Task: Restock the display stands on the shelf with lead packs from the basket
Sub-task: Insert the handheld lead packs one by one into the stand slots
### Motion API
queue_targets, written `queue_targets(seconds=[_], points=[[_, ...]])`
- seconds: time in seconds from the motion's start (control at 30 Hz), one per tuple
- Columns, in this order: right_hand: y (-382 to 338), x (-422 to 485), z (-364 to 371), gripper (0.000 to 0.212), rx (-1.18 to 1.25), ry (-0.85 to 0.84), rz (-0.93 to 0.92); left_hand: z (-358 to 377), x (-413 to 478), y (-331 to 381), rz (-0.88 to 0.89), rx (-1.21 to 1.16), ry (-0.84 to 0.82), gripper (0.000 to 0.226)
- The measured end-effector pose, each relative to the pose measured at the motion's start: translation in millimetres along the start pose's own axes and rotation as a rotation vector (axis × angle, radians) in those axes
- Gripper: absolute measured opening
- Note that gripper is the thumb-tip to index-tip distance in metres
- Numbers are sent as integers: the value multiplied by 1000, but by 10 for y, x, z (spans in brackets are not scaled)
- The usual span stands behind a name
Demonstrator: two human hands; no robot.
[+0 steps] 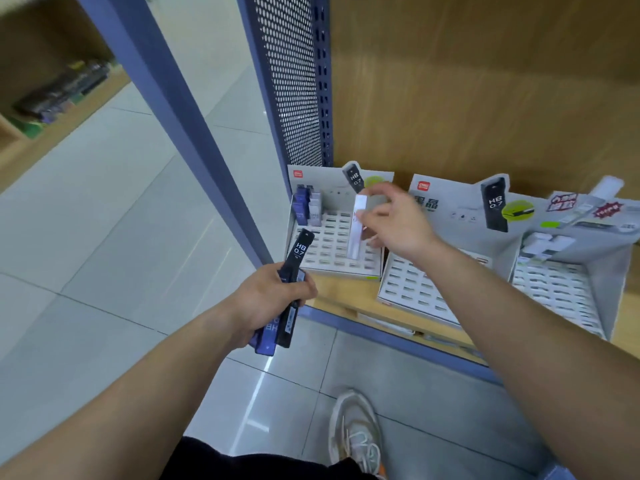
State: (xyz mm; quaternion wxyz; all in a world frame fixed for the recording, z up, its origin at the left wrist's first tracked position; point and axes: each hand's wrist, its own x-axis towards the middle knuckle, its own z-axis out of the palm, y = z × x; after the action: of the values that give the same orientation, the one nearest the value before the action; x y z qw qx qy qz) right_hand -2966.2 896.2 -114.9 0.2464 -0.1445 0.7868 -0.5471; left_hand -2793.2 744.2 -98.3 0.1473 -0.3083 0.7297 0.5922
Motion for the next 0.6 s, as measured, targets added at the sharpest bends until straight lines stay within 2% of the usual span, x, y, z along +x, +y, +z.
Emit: queue_targets(seconds=[0.17,0.33,0.53,0.6], points=[[128,335,262,15,-109,125,-98,-70,109,-55,-55,-64,-50,20],[227,546,492,19,-142,161,-155,-151,205,-92,-94,-80,-71,28],[280,613,613,10,-174,187,-222,-239,267,-89,-89,-71,-54,12],[273,625,613,9,-208,194,-249,-249,275,-76,-87,-67,-41,14]])
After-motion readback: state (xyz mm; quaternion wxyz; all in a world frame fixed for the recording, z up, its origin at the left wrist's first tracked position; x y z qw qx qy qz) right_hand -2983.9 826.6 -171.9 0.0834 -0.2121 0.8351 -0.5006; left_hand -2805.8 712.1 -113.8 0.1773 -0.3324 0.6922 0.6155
